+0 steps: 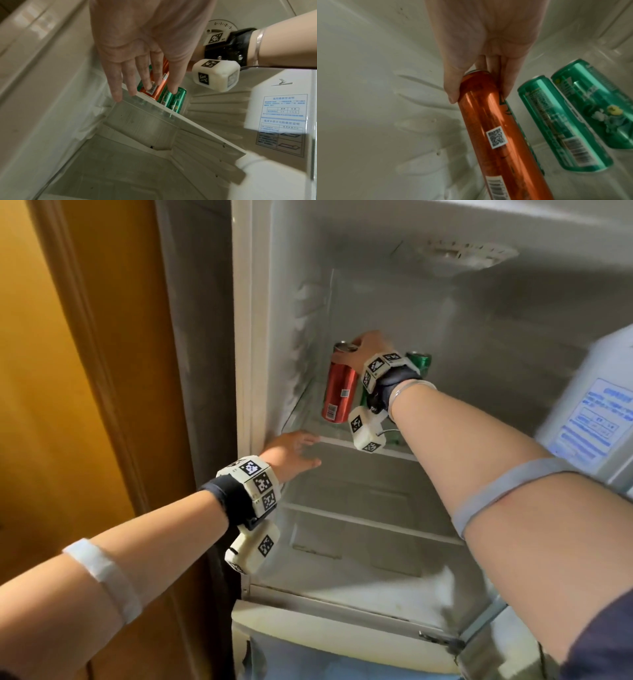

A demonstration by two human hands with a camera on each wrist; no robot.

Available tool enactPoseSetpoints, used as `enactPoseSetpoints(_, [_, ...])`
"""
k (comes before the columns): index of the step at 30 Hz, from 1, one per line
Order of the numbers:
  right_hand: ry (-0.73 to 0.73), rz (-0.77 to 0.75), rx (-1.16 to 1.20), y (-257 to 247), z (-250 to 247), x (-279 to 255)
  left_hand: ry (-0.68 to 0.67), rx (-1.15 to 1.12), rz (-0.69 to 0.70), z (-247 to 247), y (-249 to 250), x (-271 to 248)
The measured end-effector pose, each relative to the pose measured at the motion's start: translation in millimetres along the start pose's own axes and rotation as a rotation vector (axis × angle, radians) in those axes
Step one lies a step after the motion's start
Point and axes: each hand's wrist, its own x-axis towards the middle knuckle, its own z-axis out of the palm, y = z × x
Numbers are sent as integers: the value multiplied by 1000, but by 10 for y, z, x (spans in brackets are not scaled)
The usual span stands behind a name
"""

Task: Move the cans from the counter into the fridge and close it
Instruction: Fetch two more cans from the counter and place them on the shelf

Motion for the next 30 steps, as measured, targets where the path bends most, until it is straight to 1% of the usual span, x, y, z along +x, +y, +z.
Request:
enactPoseSetpoints(2, [-31, -19, -42, 47, 113, 67, 12, 7, 3, 8, -34, 3])
enactPoseSetpoints(5, [-28, -24, -60, 65, 186, 104, 24, 32, 2, 25, -74, -1])
enactPoseSetpoints(7, [-45, -56, -74, 97, 216, 90, 29, 31, -7, 39, -85, -7])
enactPoseSetpoints(8, [-48, -72, -72, 115, 220, 65, 30, 32, -8, 43, -88, -15])
enactPoseSetpoints(10, [-46, -57, -16, 135, 233, -5, 31, 54, -5, 46, -92, -36])
enactPoseSetpoints(12, [-20, -23, 43, 155, 250, -61, 33, 87, 1, 46, -86, -69])
enactPoseSetpoints(17, [73, -6, 37, 145, 280, -247, 76, 170, 28, 32, -25, -230])
enactPoseSetpoints(22, [95, -18, 16, 170, 441, -543, 156, 249, 60, 31, -7, -471])
enactPoseSetpoints(25, [88, -25, -17, 115, 523, -793, 188, 272, 38, -12, -53, -672])
enactPoseSetpoints(27, [91, -42, 13, 51, 550, -1018, 198, 282, 9, -63, -86, -822])
enactPoseSetpoints(30, [167, -124, 97, -104, 620, -1429, 219, 299, -26, -159, -140, -1099])
